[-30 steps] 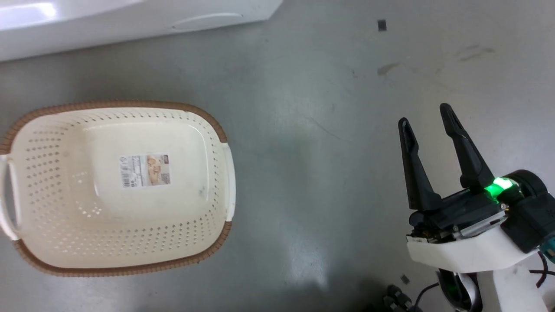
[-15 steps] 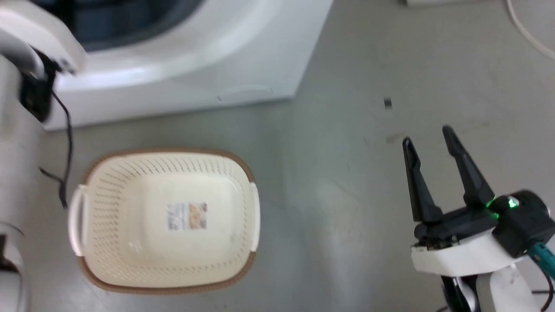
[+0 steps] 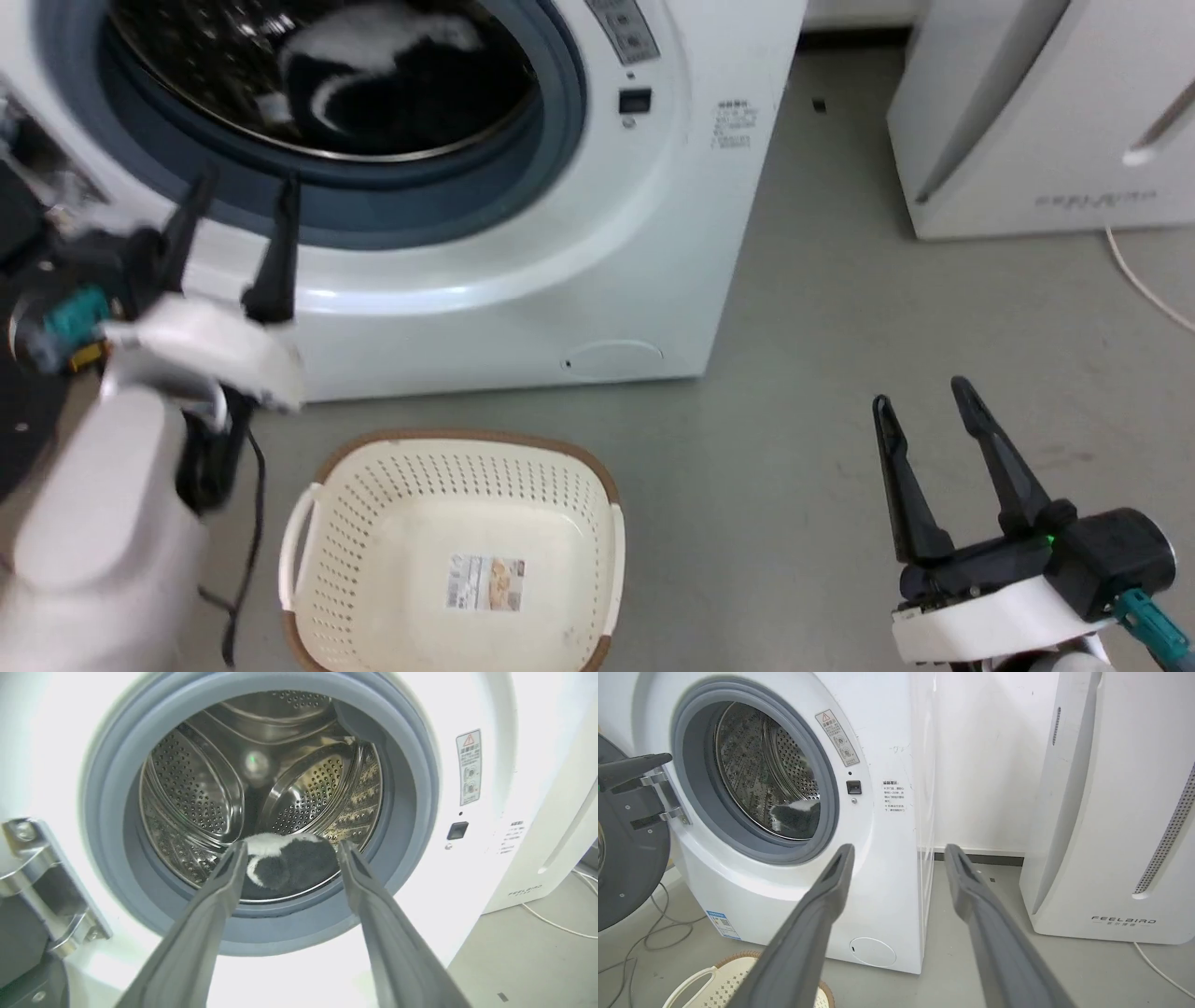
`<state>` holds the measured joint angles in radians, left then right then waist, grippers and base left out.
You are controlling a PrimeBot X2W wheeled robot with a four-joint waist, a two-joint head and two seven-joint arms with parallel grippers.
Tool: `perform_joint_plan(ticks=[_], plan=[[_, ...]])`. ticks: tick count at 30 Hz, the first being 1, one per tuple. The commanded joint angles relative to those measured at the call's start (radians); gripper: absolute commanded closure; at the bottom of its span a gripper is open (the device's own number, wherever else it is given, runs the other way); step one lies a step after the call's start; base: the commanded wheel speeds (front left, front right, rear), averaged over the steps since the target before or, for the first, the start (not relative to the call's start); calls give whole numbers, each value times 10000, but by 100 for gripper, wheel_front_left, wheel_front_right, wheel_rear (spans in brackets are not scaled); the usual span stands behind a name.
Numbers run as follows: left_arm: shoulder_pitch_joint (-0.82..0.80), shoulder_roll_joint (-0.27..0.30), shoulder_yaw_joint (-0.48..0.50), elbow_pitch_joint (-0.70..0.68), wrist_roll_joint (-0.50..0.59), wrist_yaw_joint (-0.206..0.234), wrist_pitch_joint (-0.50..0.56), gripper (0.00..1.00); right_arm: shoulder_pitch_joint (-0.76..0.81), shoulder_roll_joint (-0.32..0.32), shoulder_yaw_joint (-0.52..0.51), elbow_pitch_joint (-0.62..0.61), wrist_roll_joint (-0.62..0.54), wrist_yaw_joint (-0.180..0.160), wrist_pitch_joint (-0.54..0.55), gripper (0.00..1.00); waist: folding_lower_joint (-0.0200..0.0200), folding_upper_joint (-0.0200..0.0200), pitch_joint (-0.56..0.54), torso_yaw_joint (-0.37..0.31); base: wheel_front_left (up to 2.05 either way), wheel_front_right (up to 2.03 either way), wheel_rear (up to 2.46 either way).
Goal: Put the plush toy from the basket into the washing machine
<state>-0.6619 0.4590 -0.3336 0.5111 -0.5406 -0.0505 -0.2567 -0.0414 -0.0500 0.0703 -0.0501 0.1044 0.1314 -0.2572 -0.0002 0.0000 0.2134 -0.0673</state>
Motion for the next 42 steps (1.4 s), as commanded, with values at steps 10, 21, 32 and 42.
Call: perform_joint_plan(ticks=[10, 21, 32, 42], plan=[[4555, -881, 1504, -3399, 241, 1310, -50, 0, 646, -2, 46, 153, -93, -7, -46, 0, 2, 0, -1383, 475, 0, 0, 0], [6829, -1952, 1928, -4470, 1222, 1372, -51, 0, 955, -2, 10, 289, -47, -7, -46, 0, 2, 0, -1798, 578, 0, 0, 0], [7483, -2497, 2210, -4477, 2275, 1123, -51, 0, 1196, -2, 59, 395, 81, -7, -46, 0, 2, 0, -1964, 658, 0, 0, 0], [7442, -2693, 2303, -4403, 2472, 945, 8, 100, 1037, 0, 63, 389, 7, 2, 3, 100, 2, 0, -1945, 682, 0, 0, 0]])
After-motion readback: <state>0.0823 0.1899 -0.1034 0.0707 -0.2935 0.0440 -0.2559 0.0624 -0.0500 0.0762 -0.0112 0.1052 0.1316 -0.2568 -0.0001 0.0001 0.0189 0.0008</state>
